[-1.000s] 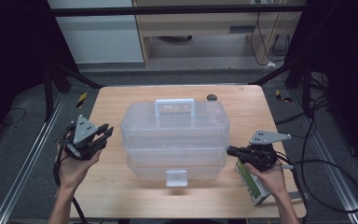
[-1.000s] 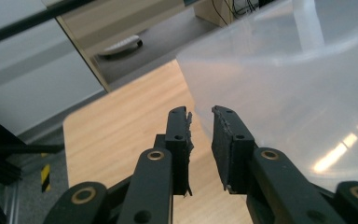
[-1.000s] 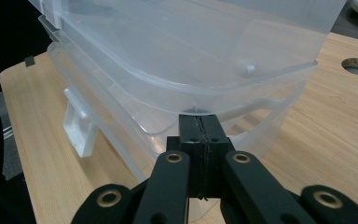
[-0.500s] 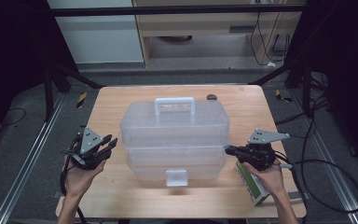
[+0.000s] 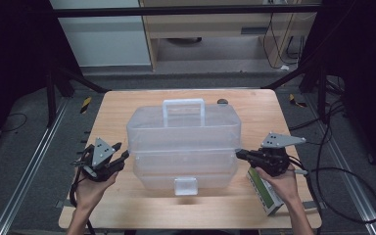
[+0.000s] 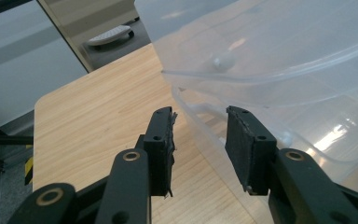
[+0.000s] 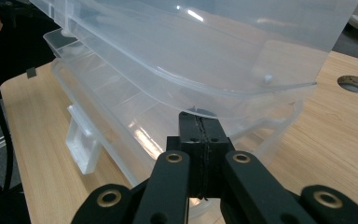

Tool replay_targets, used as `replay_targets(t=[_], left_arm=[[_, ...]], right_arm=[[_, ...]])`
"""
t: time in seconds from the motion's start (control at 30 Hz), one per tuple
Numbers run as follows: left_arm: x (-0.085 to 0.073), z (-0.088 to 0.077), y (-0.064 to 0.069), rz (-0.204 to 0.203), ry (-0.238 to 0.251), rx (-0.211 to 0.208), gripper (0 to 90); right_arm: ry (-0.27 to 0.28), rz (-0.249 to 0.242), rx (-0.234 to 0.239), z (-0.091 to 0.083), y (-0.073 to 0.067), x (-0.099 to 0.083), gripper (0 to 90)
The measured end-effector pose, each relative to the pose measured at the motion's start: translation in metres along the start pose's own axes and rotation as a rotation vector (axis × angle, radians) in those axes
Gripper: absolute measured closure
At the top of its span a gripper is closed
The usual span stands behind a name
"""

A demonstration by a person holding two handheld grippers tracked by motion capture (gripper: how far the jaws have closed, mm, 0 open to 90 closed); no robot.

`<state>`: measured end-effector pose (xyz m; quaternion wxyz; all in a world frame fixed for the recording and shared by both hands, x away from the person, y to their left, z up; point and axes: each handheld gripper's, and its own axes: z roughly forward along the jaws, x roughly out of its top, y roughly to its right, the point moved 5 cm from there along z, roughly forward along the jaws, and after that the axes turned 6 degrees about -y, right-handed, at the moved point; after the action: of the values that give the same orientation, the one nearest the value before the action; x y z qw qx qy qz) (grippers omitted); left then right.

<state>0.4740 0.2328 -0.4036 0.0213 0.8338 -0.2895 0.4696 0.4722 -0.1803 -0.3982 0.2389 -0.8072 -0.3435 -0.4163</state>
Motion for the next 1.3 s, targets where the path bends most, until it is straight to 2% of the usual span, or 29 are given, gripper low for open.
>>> replay_targets(t=[0.17,0.23,0.27,0.47,0.87,1.07,1.3], left_arm=[[0.003,0.001,0.002,0.009,0.029,0.005,59.8],[0.002,0.002,0.005,-0.003,0.025,-0.003,59.6],[0.004,0.003,0.005,0.009,0.035,0.001,59.4],[0.005,0.008,0.008,0.013,0.039,0.01,59.2],[0.014,0.009,0.013,0.006,0.1,0.025,59.8],[0.015,0.008,0.016,0.004,0.102,0.027,63.6],[0.017,0.006,0.015,0.027,0.111,0.055,66.3]], right_arm=[[0.005,-0.006,0.0,-0.001,-0.001,0.003,90.0],[0.009,-0.008,-0.003,-0.001,-0.001,0.004,90.0],[0.01,-0.006,-0.003,-0.002,-0.001,0.004,90.0],[0.011,-0.009,0.001,-0.002,-0.001,0.005,90.0],[0.009,-0.012,0.005,-0.002,-0.002,0.006,90.0],[0.012,-0.012,0.007,-0.001,-0.003,0.006,90.0],[0.009,-0.006,0.002,-0.001,-0.002,0.004,89.7]])
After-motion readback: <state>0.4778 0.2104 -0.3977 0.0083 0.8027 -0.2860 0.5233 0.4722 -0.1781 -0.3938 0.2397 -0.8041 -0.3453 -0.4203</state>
